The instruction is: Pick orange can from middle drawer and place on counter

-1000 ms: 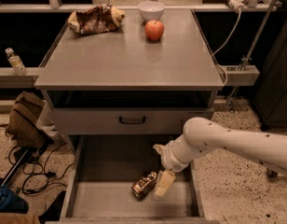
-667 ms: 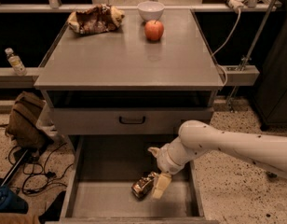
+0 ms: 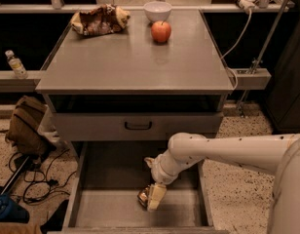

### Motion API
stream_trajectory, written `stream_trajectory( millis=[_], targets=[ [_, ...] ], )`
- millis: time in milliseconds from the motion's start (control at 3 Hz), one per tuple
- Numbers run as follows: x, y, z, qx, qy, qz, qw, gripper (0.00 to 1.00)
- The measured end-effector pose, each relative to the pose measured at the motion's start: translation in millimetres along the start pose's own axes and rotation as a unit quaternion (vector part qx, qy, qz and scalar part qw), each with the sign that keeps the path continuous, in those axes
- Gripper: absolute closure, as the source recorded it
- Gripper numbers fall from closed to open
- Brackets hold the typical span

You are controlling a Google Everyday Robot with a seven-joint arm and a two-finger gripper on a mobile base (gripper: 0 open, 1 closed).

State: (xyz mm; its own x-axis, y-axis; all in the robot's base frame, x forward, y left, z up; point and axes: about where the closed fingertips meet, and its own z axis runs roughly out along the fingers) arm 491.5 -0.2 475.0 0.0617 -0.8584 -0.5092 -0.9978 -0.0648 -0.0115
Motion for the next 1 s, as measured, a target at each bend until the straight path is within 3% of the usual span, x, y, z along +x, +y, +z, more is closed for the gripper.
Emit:
stream_trajectory(
  millis=[1000],
  targets=[
    [16,5,32,0.011,0.011,0.004,0.9999,0.0]
  ],
)
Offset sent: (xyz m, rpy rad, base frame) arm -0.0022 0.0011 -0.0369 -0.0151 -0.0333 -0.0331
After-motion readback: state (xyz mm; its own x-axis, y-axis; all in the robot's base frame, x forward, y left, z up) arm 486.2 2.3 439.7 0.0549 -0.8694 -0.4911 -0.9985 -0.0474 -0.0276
